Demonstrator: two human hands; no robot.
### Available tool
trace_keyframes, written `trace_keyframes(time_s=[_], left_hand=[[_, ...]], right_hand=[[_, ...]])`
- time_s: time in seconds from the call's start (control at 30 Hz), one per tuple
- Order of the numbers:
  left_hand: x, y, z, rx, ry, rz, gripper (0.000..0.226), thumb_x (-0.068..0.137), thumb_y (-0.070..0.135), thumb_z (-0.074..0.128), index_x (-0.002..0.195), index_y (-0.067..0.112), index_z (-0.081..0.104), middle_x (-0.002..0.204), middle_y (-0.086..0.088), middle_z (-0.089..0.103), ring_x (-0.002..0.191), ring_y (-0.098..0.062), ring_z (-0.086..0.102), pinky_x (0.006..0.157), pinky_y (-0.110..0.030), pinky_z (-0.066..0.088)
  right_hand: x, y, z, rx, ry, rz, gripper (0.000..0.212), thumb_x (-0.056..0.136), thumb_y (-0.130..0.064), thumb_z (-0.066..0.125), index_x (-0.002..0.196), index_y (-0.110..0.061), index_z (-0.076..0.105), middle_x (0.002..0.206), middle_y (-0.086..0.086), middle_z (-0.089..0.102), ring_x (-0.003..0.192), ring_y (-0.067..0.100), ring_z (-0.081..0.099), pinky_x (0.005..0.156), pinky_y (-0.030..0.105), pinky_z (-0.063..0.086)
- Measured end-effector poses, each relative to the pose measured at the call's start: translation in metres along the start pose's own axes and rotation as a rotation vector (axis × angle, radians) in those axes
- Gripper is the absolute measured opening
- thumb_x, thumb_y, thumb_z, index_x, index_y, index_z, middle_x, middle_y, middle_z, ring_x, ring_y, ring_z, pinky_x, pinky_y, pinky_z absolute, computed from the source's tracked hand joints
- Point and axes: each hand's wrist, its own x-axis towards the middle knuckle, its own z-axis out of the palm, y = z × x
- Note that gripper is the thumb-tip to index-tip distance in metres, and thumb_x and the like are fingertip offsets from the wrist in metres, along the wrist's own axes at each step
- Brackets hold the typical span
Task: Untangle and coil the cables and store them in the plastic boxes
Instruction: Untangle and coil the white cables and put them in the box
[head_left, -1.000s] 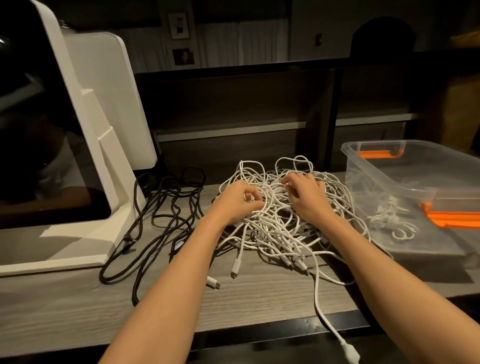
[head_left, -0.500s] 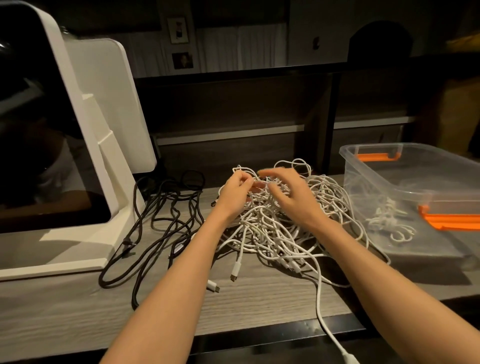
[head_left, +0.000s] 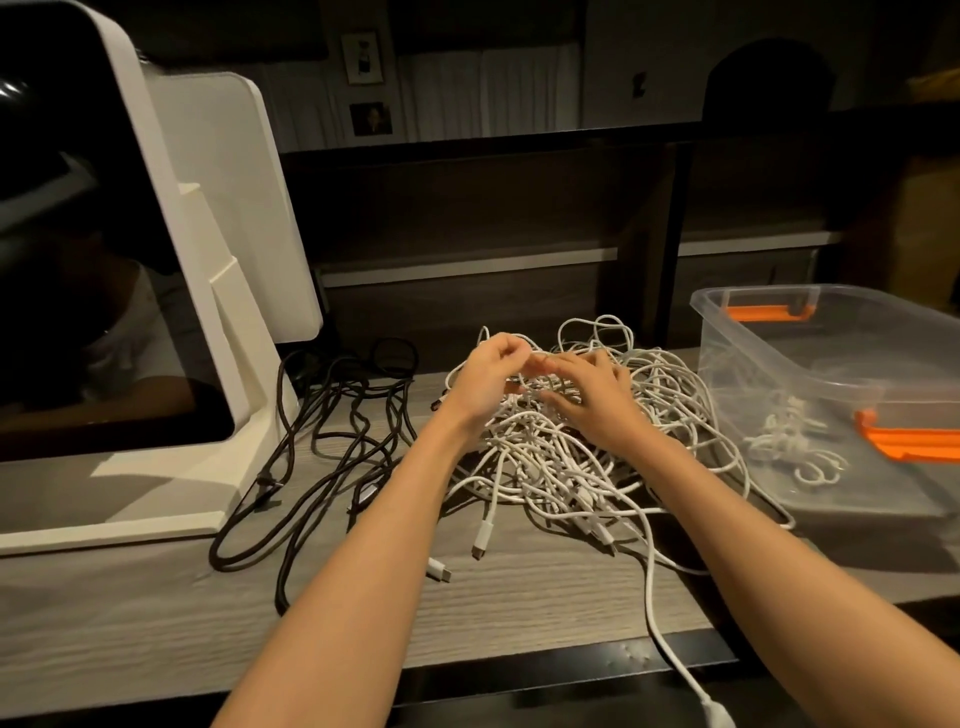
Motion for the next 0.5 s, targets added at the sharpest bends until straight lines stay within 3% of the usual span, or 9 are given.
trace_keyframes(time_s=[0.07, 0.13, 0.23, 0.3, 0.4, 0.5], left_hand=[[0.000, 0.002, 0.000, -0.033, 0.007, 0.008, 0.023, 0.104, 0.013, 0.037, 0.087, 0.015, 0.053, 0.093, -0.005, 0.066, 0.090, -0.016, 0.062, 0.069, -0.022, 0.045], [0.000, 0.003, -0.002, -0.091, 0.067, -0.016, 0.024, 0.103, 0.010, 0.038, 0.085, 0.014, 0.052, 0.085, -0.001, 0.067, 0.083, -0.014, 0.064, 0.066, -0.024, 0.043], [0.000, 0.001, -0.003, -0.065, 0.092, -0.095, 0.026, 0.102, 0.006, 0.035, 0.081, 0.012, 0.048, 0.078, -0.003, 0.062, 0.070, -0.012, 0.061, 0.060, -0.024, 0.041], [-0.001, 0.000, 0.000, 0.015, 0.029, -0.163, 0.024, 0.102, 0.004, 0.033, 0.083, 0.011, 0.046, 0.079, -0.005, 0.060, 0.069, -0.012, 0.059, 0.060, -0.023, 0.041], [-0.002, 0.001, 0.003, 0.113, 0.064, -0.133, 0.030, 0.097, 0.002, 0.033, 0.081, 0.013, 0.055, 0.080, -0.004, 0.062, 0.079, -0.016, 0.059, 0.072, -0.030, 0.043], [0.001, 0.003, 0.001, 0.174, 0.126, -0.046, 0.035, 0.096, 0.020, 0.034, 0.080, 0.018, 0.065, 0.077, -0.002, 0.066, 0.087, -0.021, 0.063, 0.087, -0.040, 0.046]], right_hand=[[0.002, 0.003, 0.000, 0.163, 0.063, 0.026, 0.019, 0.095, -0.030, 0.053, 0.110, -0.030, 0.065, 0.114, -0.012, 0.062, 0.107, 0.012, 0.041, 0.100, 0.039, 0.026], [0.003, 0.004, -0.003, 0.347, 0.179, 0.027, 0.016, 0.096, -0.024, 0.053, 0.091, -0.028, 0.067, 0.094, -0.013, 0.066, 0.096, 0.010, 0.053, 0.094, 0.038, 0.038], [-0.001, -0.002, -0.013, 0.708, 0.251, 0.030, 0.017, 0.096, -0.017, 0.054, 0.090, -0.019, 0.069, 0.078, -0.005, 0.070, 0.079, 0.011, 0.064, 0.076, 0.019, 0.047], [-0.004, -0.004, -0.018, 0.803, 0.288, 0.023, 0.016, 0.096, -0.016, 0.055, 0.093, -0.017, 0.070, 0.068, 0.001, 0.065, 0.067, 0.009, 0.061, 0.070, 0.014, 0.047], [-0.003, 0.000, -0.016, 0.579, 0.285, 0.009, 0.016, 0.095, -0.017, 0.057, 0.095, -0.013, 0.072, 0.062, -0.002, 0.059, 0.056, 0.001, 0.052, 0.061, 0.014, 0.043], [-0.001, -0.001, -0.010, 0.315, 0.293, -0.034, 0.014, 0.092, -0.016, 0.060, 0.095, -0.009, 0.072, 0.062, -0.008, 0.059, 0.056, 0.003, 0.054, 0.064, 0.019, 0.045]])
